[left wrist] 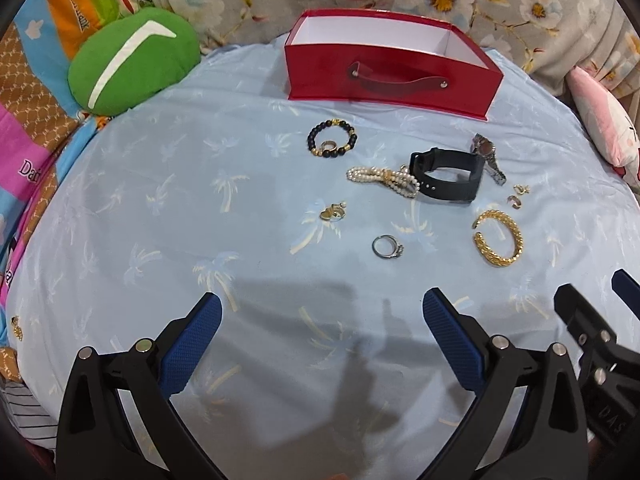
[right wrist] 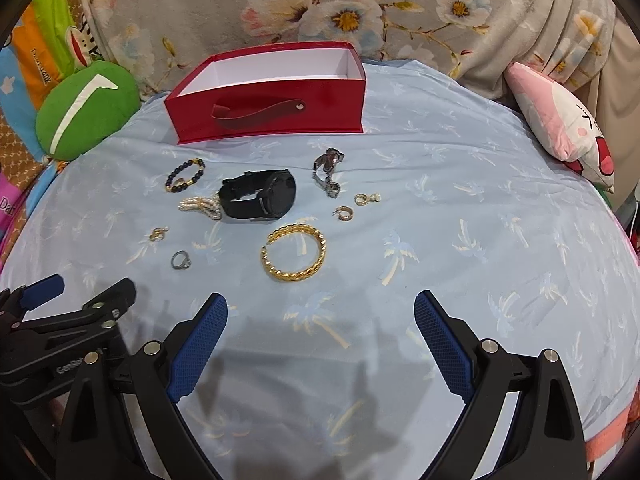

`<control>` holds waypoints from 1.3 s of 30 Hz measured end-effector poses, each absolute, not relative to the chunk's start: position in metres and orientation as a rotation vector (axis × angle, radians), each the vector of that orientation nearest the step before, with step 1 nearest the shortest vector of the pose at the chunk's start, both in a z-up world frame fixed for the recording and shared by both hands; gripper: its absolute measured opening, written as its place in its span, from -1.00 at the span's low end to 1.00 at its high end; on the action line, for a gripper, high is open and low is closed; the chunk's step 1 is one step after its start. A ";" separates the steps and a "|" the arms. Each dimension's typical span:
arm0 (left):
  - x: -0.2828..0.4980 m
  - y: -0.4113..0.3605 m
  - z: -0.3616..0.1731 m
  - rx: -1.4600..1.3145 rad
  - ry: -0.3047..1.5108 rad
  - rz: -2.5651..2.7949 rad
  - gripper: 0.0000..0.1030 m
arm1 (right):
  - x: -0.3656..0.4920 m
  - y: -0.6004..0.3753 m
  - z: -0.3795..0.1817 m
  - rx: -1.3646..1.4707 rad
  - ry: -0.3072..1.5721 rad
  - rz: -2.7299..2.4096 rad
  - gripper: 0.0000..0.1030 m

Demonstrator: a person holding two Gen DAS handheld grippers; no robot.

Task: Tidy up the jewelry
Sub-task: 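Grasp the silver wristwatch with the right tool while the left tool approaches the black smartwatch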

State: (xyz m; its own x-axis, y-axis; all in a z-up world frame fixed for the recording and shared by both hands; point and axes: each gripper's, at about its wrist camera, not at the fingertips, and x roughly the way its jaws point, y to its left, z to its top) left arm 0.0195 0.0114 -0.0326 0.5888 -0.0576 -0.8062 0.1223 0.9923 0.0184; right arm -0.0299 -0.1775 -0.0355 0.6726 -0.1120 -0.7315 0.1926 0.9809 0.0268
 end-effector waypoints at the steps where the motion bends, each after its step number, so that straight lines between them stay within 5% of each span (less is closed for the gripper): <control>1: 0.023 0.013 -0.034 0.072 0.941 -0.103 0.91 | -0.026 -0.181 -0.037 0.110 0.819 -0.175 0.80; 14: 0.105 0.041 -0.036 0.023 0.945 -0.038 0.91 | 0.074 -0.227 -0.039 0.153 0.812 -0.207 0.78; 24: 0.160 0.042 -0.035 -0.015 0.936 -0.016 0.91 | 0.149 -0.244 -0.059 0.211 0.863 -0.184 0.52; 34: 0.165 0.017 -0.041 -0.005 0.956 -0.091 0.91 | 0.185 -0.241 -0.079 0.248 0.913 -0.135 0.02; 36: 0.164 0.011 -0.042 0.004 0.961 -0.107 0.91 | 0.185 -0.237 -0.077 0.238 0.907 -0.123 -0.16; 39: 0.159 0.004 -0.043 0.013 0.965 -0.130 0.91 | 0.185 -0.231 -0.074 0.229 0.900 -0.103 -0.74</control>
